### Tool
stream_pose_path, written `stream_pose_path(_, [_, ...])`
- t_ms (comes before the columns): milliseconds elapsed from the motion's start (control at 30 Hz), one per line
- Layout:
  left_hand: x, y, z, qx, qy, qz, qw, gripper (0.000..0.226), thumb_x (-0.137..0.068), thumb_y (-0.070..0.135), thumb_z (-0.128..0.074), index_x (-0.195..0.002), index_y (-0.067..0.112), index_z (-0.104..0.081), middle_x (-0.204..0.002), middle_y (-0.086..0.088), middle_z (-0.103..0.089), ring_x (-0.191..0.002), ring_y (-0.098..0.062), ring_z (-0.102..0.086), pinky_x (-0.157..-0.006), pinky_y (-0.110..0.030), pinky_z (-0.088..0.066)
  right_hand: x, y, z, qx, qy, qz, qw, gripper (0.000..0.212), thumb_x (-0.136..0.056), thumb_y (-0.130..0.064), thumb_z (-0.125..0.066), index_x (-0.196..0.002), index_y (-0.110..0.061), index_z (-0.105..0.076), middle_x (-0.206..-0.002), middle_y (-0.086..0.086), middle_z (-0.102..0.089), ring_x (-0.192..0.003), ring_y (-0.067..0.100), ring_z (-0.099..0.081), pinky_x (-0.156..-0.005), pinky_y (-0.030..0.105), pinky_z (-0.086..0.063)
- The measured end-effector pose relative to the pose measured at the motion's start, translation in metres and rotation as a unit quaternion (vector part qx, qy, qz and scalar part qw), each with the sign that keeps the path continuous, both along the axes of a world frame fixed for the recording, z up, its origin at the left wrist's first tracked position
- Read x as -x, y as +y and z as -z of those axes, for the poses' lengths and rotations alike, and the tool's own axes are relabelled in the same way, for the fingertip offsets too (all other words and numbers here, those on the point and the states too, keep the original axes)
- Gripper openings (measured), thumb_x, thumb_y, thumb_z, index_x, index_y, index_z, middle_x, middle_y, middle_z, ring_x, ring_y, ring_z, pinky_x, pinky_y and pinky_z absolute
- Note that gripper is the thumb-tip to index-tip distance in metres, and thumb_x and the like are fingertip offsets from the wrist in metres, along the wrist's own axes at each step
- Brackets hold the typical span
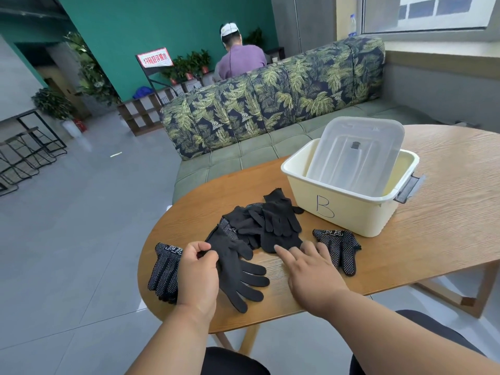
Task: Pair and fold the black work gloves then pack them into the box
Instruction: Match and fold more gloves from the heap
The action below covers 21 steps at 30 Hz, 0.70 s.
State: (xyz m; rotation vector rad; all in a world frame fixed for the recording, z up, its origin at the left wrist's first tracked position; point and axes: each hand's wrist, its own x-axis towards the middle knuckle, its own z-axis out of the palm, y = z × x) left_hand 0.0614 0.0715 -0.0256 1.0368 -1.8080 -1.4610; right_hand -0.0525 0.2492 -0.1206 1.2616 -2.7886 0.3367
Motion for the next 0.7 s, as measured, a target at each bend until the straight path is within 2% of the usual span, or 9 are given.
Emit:
stream_pose_path(67, [-0.003,0.0,-0.002,0.0,0.005,-0.002,1.0,0.019,-0.094,-0.004,-0.055,-0.096,0.015,-0.058,-0.077,-0.003,-0.054,-0.071,-0.018,-0.045,-0.066,-0.033,-0.038,-0.005,-0.002,-0.003,-0.003,0.002,-0.01,1.0,0.045,-0.096,-0.034,-0.039,-0.136,-0.022,-0.058,-0.114,0.001,-0.058,-0.113,0.03,-0.048,-0.106,0.05,-0.033])
stream_pose_path(100, [-0.004,-0.001,-0.002,0.002,0.007,-0.004,1.0,0.018,-0.094,-0.003,-0.056,-0.097,0.015,-0.058,-0.078,-0.004,-0.056,-0.072,-0.018,-0.047,-0.066,-0.033,-0.04,-0.008,-0.002,-0.005,-0.01,0.0,-0.022,1.0,0.038,-0.097,-0.036,-0.038,-0.124,-0.022,-0.061,-0.111,0.001,-0.056,-0.111,0.029,-0.048,-0.104,0.047,-0.035])
stream_pose_path(167, [-0.008,-0.003,-0.004,0.008,0.007,-0.008,1.0,0.018,-0.094,-0.002,-0.057,-0.098,0.016,-0.059,-0.081,-0.005,-0.06,-0.074,-0.019,-0.052,-0.068,-0.034,-0.043,-0.013,-0.002,-0.01,-0.018,-0.003,-0.054,0.998,0.031,-0.099,-0.037,-0.039,-0.116,-0.023,-0.062,-0.108,0.001,-0.055,-0.107,0.026,-0.049,-0.099,0.043,-0.037])
stream_pose_path(367, [-0.013,-0.006,-0.009,0.01,0.034,-0.034,0.999,0.019,-0.095,0.0,-0.057,-0.1,0.018,-0.061,-0.092,-0.006,-0.066,-0.081,-0.021,-0.058,-0.072,-0.036,-0.049,-0.022,0.013,-0.015,0.014,-0.034,-0.118,0.992,0.037,-0.09,-0.041,-0.042,-0.112,-0.03,-0.069,-0.105,-0.007,-0.052,-0.104,0.021,-0.047,-0.093,0.036,-0.038])
stream_pose_path(467, [-0.014,-0.005,-0.016,0.015,0.058,-0.059,0.996,0.022,-0.095,0.001,-0.057,-0.099,0.022,-0.06,-0.091,-0.005,-0.066,-0.079,-0.021,-0.058,-0.07,-0.034,-0.048,-0.026,0.021,-0.016,0.025,-0.056,-0.148,0.987,0.041,-0.084,-0.04,-0.037,-0.107,-0.033,-0.071,-0.115,-0.011,-0.054,-0.11,0.017,-0.046,-0.097,0.033,-0.037])
stream_pose_path(567, [-0.018,0.002,-0.03,0.077,0.058,-0.084,0.992,0.022,-0.094,0.002,-0.057,-0.099,0.024,-0.06,-0.09,0.0,-0.067,-0.077,-0.018,-0.061,-0.06,-0.03,-0.045,-0.029,0.028,-0.015,0.02,-0.075,-0.172,0.982,0.035,-0.08,-0.034,-0.049,-0.109,-0.036,-0.069,-0.124,-0.015,-0.058,-0.115,0.017,-0.047,-0.099,0.032,-0.033])
stream_pose_path(700, [-0.017,0.015,-0.043,0.166,0.092,-0.087,0.978,0.028,-0.094,0.003,-0.058,-0.091,0.031,-0.057,-0.093,0.004,-0.068,-0.081,-0.013,-0.064,-0.059,-0.015,-0.046,-0.027,0.034,-0.019,0.026,-0.114,-0.164,0.979,0.03,-0.084,-0.033,-0.052,-0.108,-0.038,-0.069,-0.134,-0.021,-0.059,-0.125,0.011,-0.043,-0.105,0.033,-0.029])
